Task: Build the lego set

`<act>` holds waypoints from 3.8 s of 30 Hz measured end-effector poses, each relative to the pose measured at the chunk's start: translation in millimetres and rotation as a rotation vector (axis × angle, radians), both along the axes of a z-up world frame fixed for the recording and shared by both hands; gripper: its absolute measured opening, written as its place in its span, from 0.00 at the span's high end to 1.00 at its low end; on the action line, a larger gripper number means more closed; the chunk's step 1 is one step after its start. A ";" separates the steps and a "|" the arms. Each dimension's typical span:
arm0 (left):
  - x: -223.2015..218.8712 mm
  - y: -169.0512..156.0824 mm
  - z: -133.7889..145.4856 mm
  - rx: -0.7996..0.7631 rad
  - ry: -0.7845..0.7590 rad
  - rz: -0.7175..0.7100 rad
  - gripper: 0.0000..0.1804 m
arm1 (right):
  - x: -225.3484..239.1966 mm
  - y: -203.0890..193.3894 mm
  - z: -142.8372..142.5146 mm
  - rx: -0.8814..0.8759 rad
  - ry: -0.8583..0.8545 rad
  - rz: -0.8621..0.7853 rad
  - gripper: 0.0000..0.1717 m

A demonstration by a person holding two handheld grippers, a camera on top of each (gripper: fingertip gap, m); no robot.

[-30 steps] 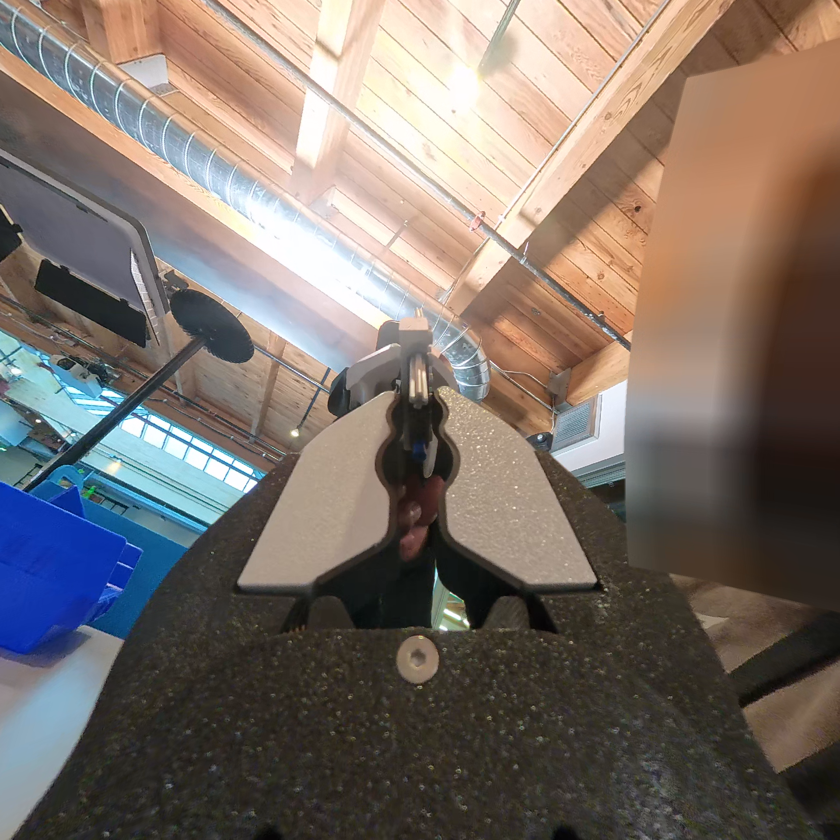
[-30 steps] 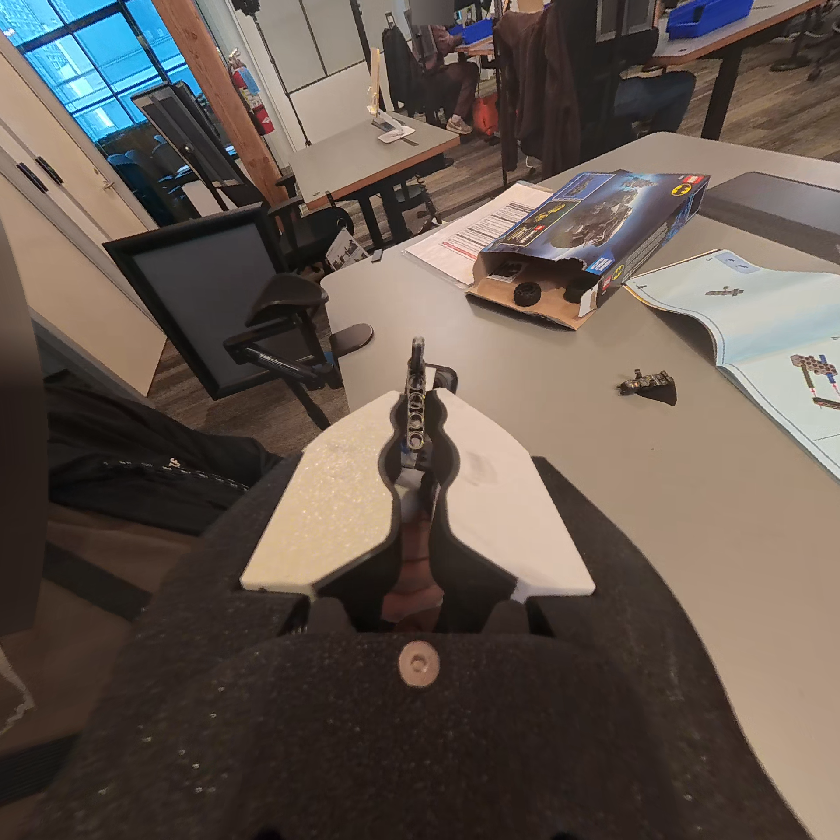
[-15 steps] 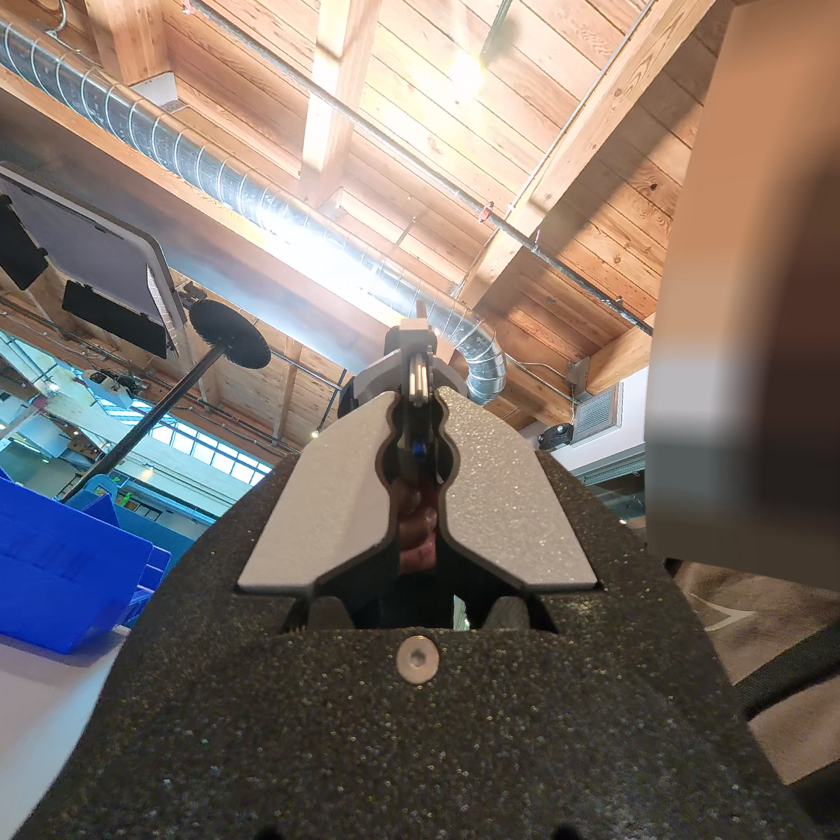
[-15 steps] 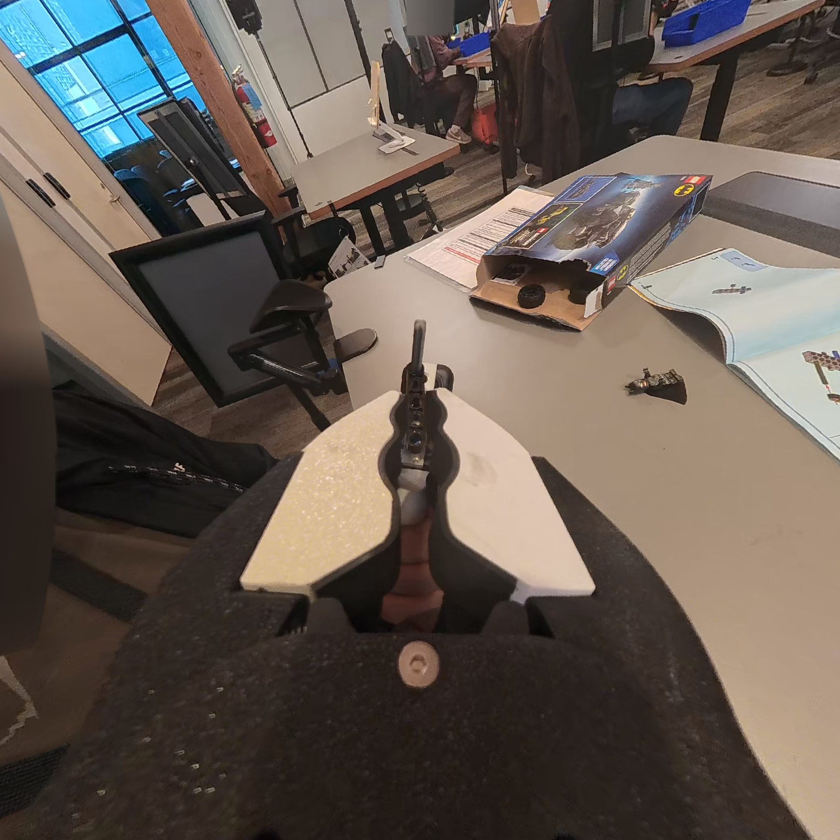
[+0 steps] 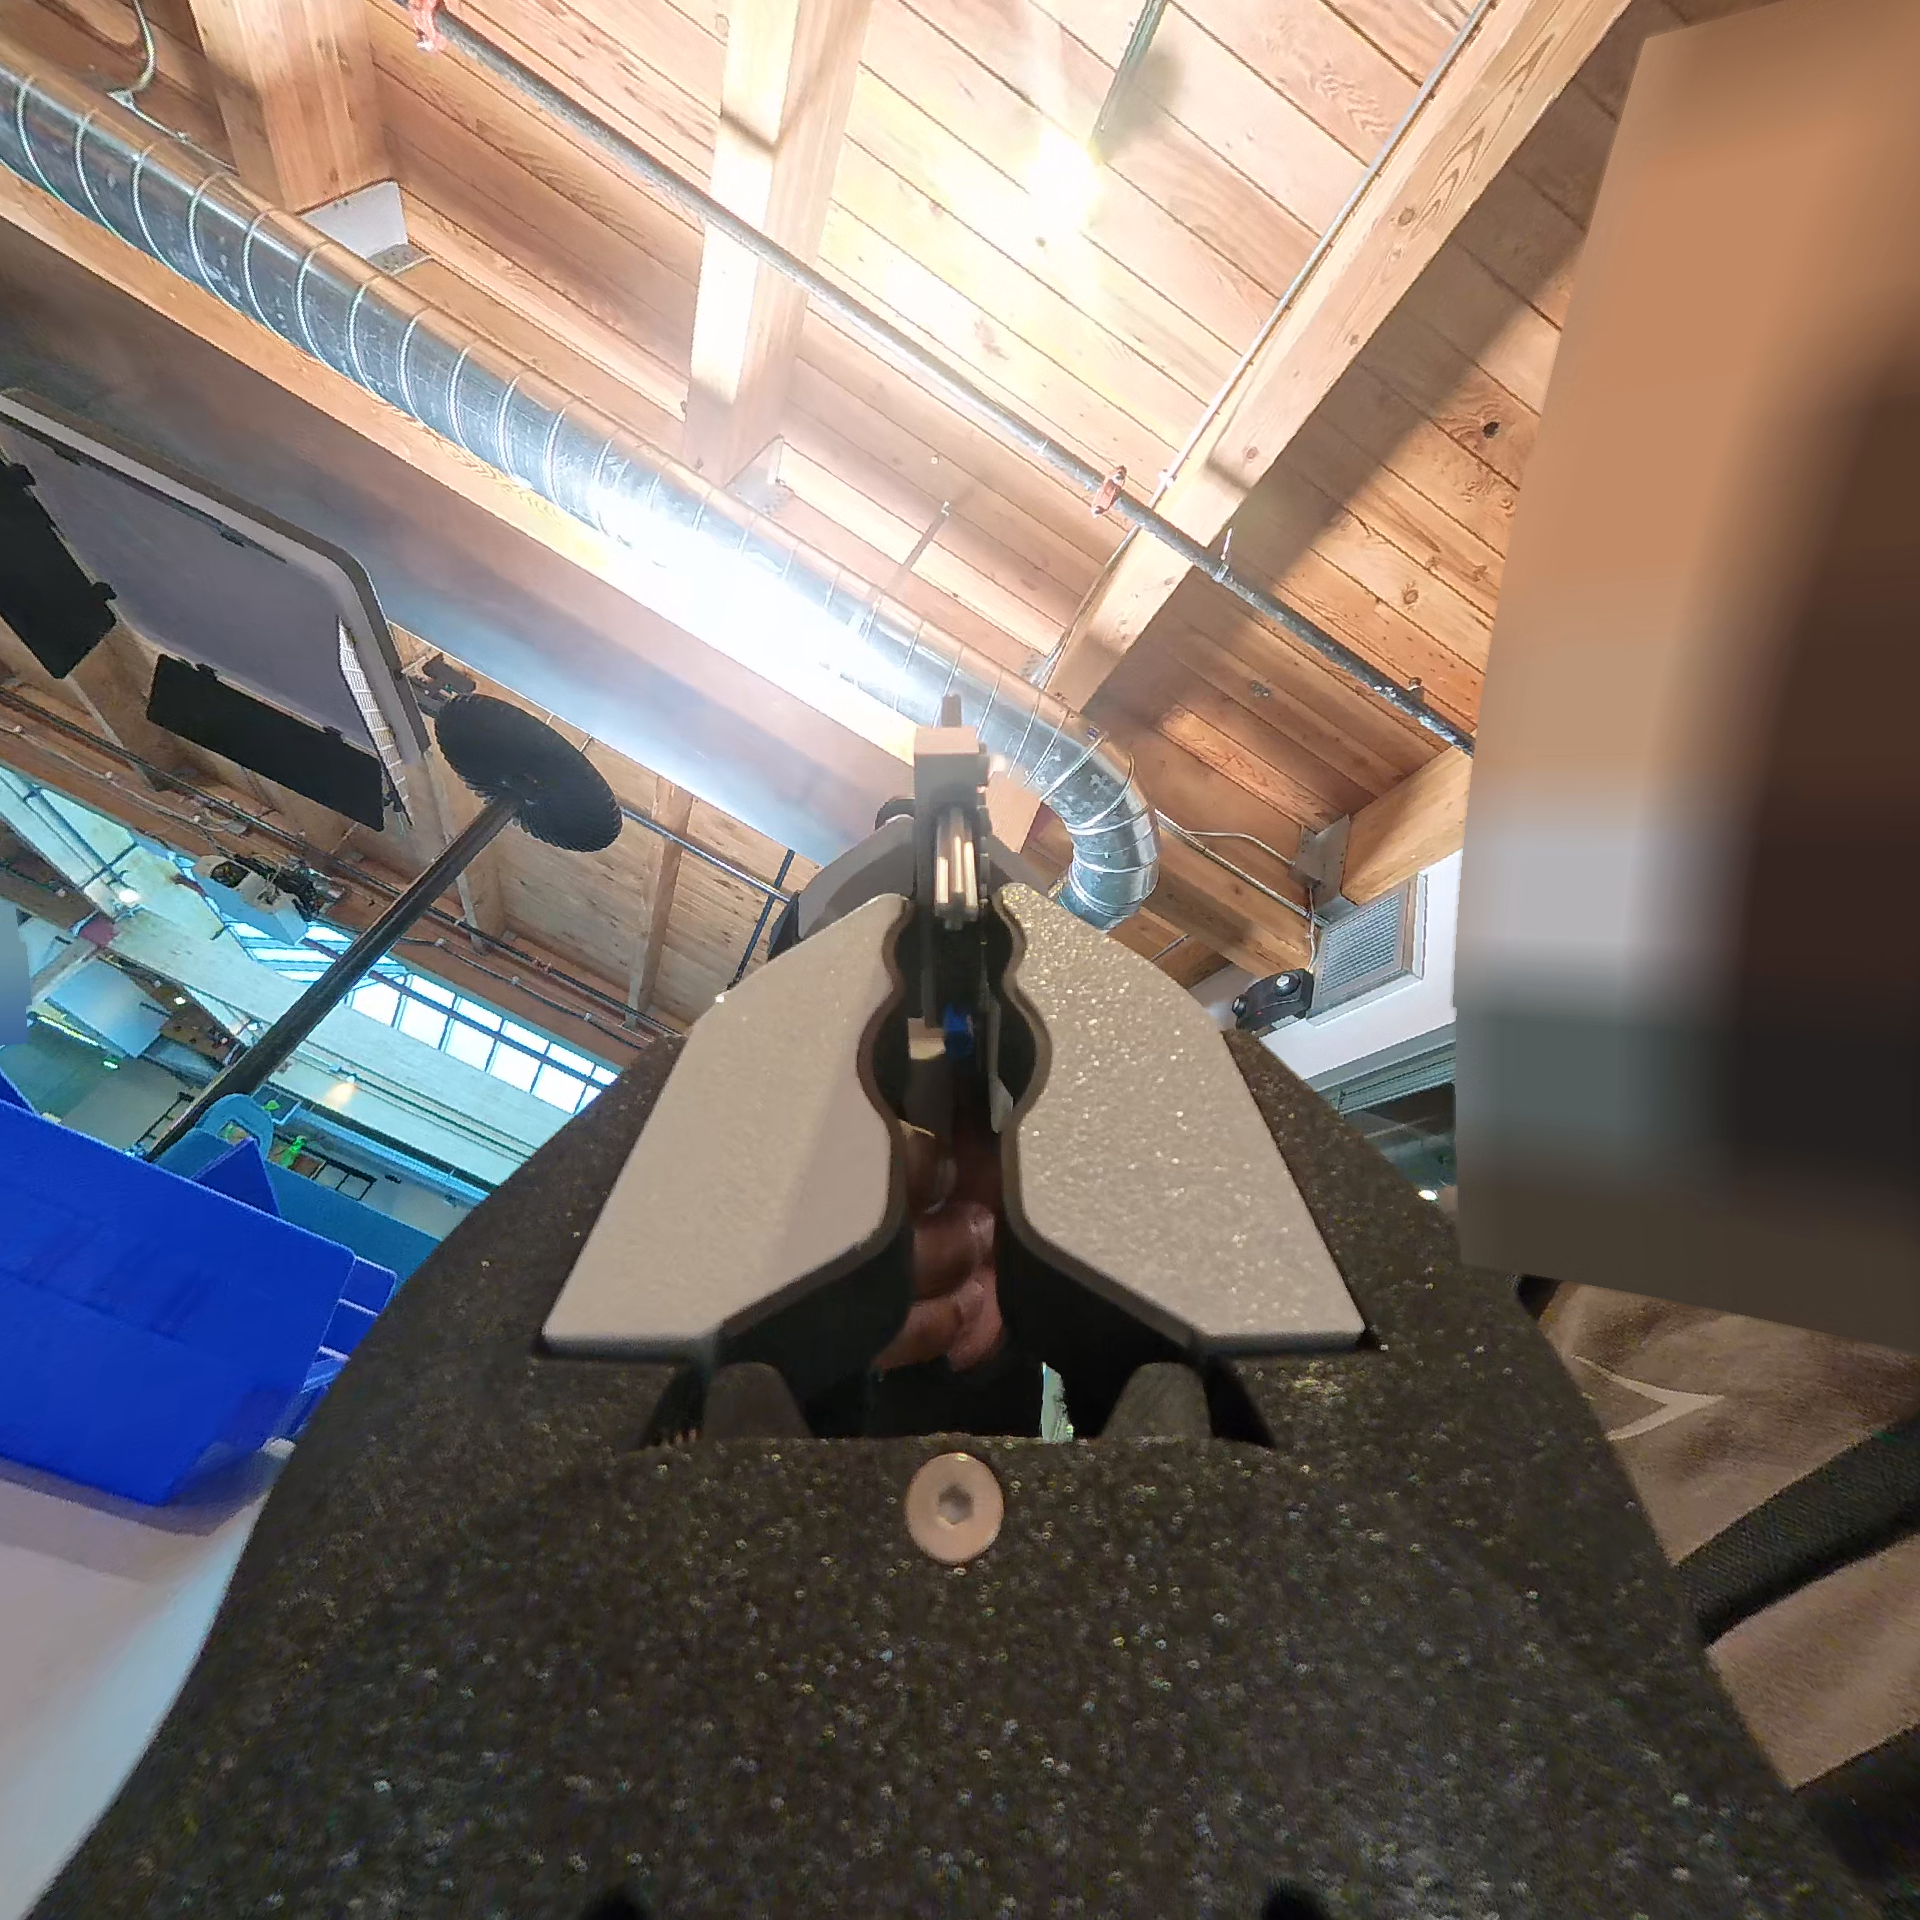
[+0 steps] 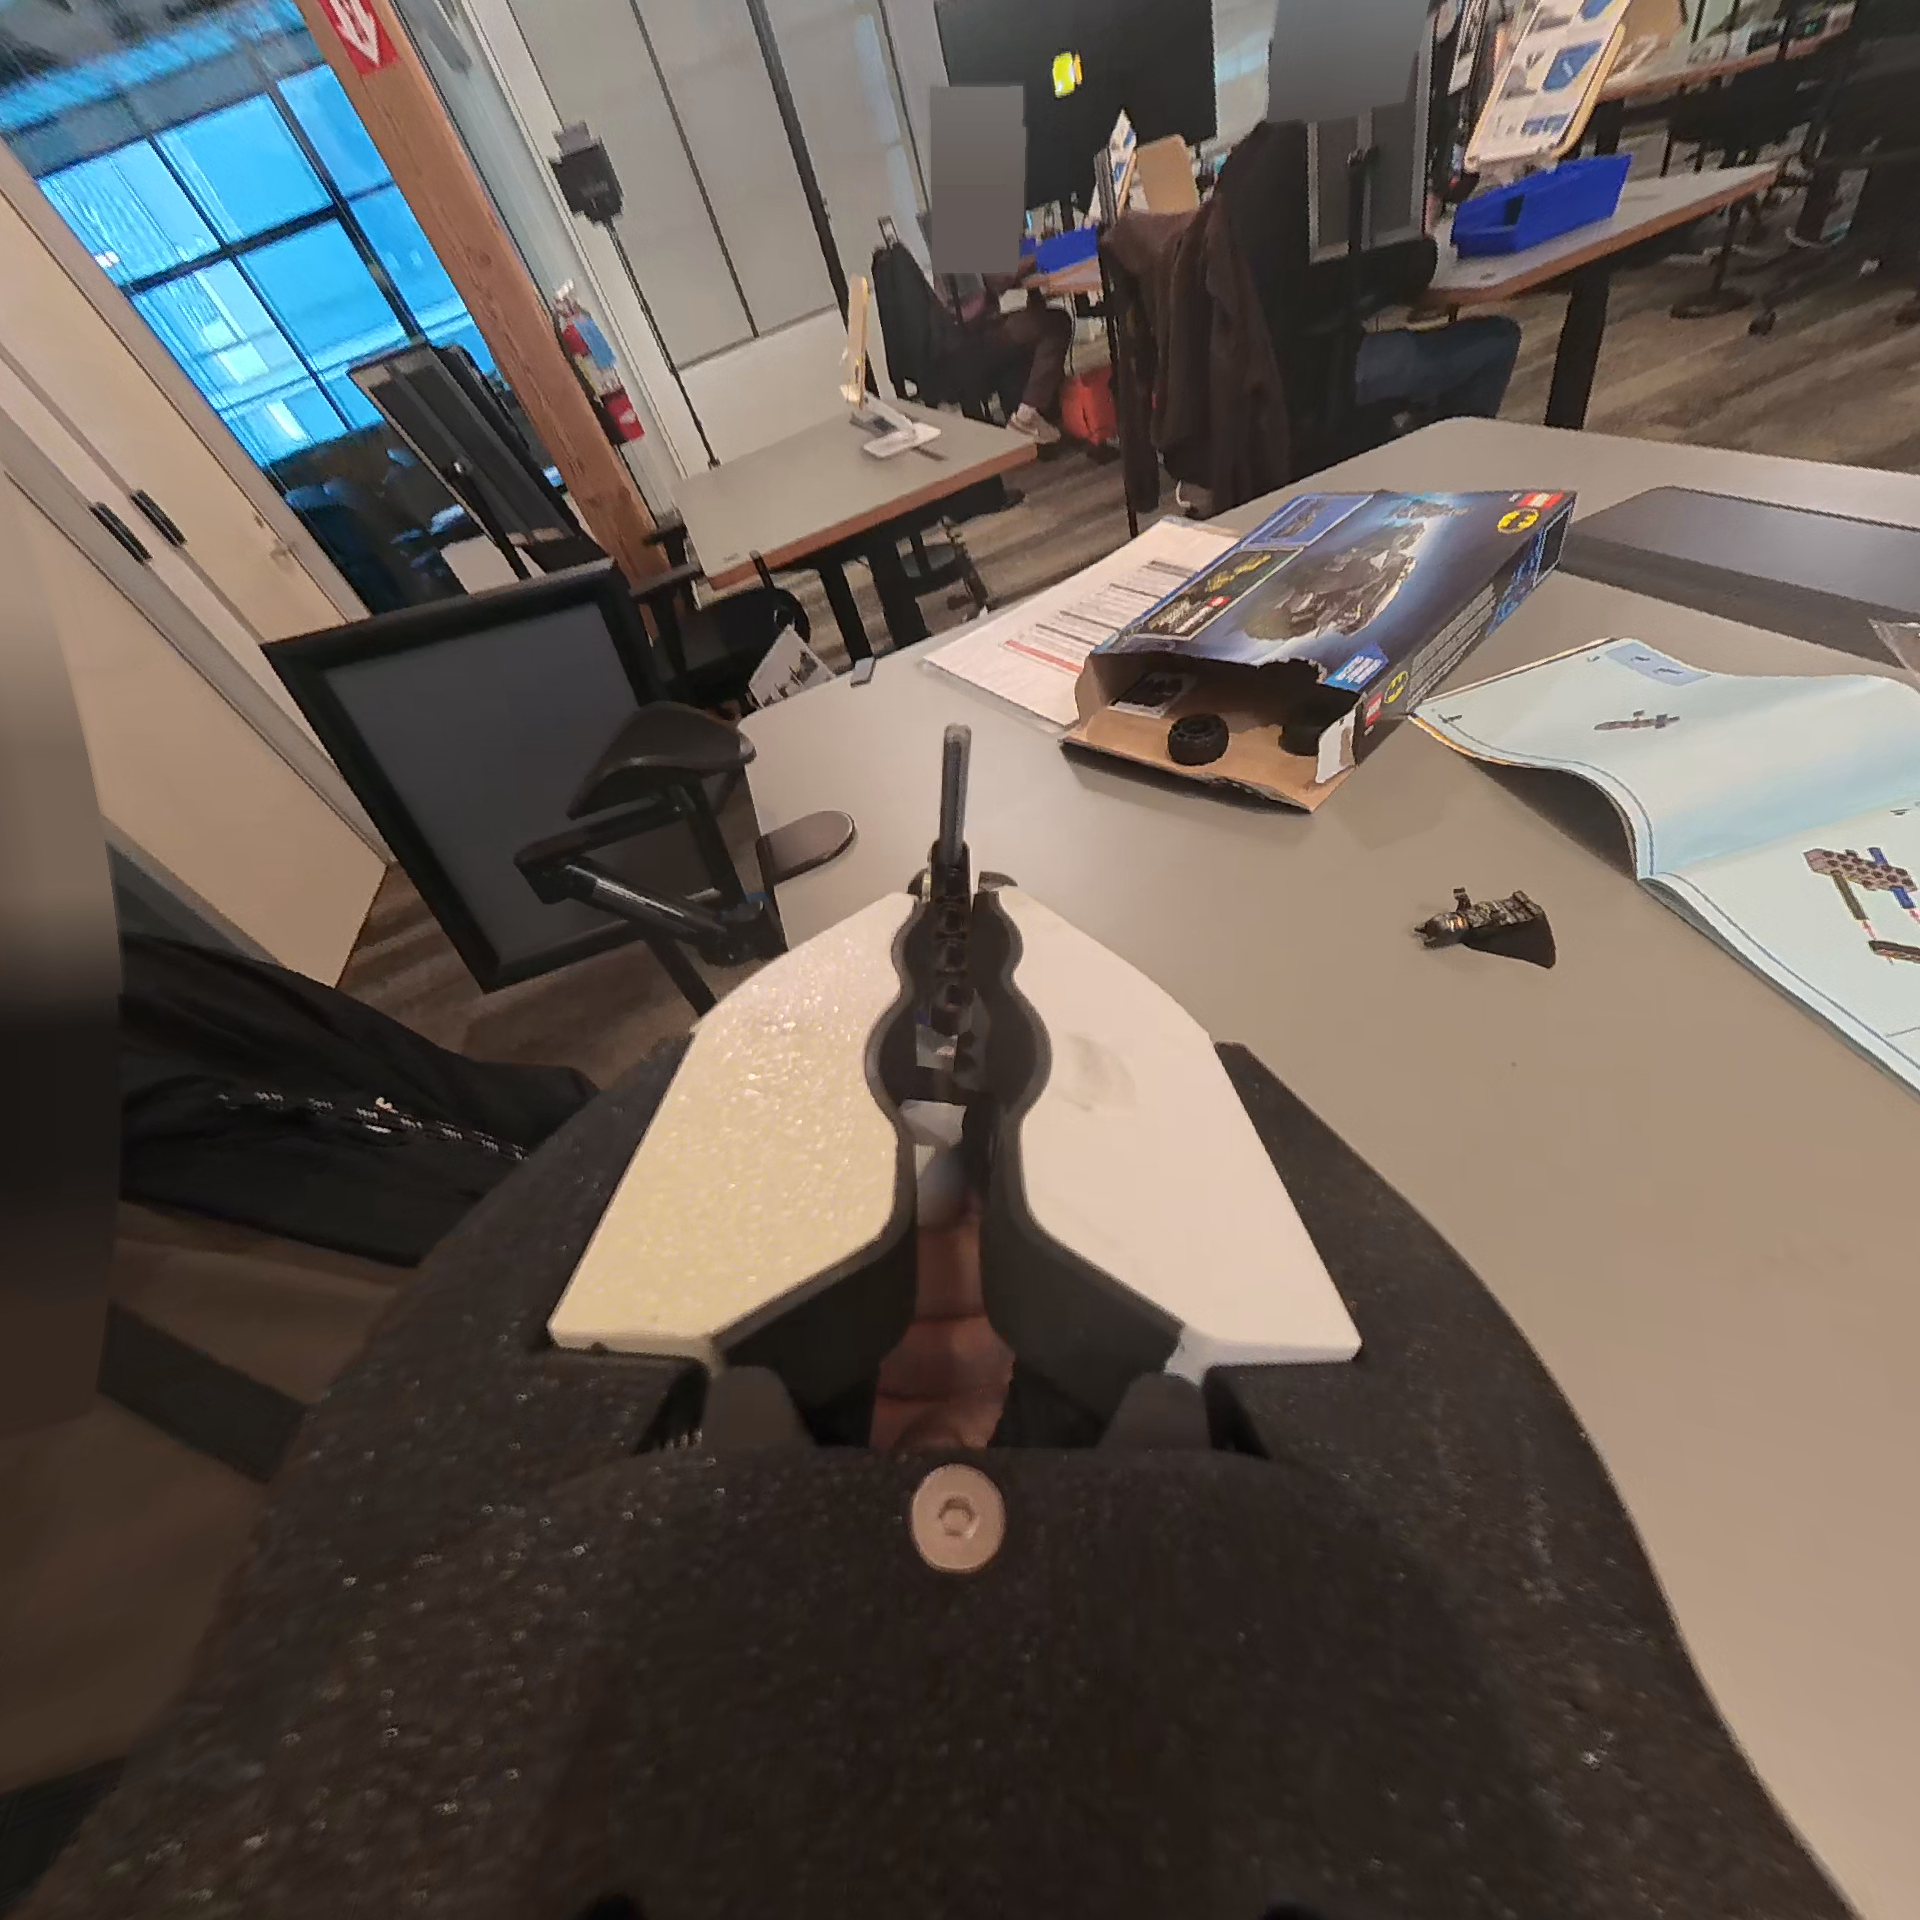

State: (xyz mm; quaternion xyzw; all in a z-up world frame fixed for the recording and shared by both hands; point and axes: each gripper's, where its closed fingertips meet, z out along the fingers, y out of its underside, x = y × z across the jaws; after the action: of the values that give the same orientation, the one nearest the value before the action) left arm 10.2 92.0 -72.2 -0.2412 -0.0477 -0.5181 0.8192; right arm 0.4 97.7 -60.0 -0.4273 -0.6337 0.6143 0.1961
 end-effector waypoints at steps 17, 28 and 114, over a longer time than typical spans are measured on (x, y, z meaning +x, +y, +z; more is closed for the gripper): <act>-2.1 -1.1 0.6 0.001 -0.004 0.019 0.94 | 0.2 2.2 6.1 -0.233 0.134 -0.049 0.96; -1.0 -0.6 0.5 -0.011 0.011 0.043 0.94 | 2.1 0.4 6.4 -0.313 0.187 -0.060 0.95; -50.8 43.9 -45.2 -0.504 -0.064 0.086 0.94 | -38.2 124.3 -139.2 0.284 -0.212 -0.535 0.96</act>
State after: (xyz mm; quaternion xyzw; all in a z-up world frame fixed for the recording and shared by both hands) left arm -40.6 135.9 -117.5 -0.4190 -0.2115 -0.4618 0.7527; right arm -37.7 222.0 -199.2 -0.6087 -0.5952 0.3985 0.3412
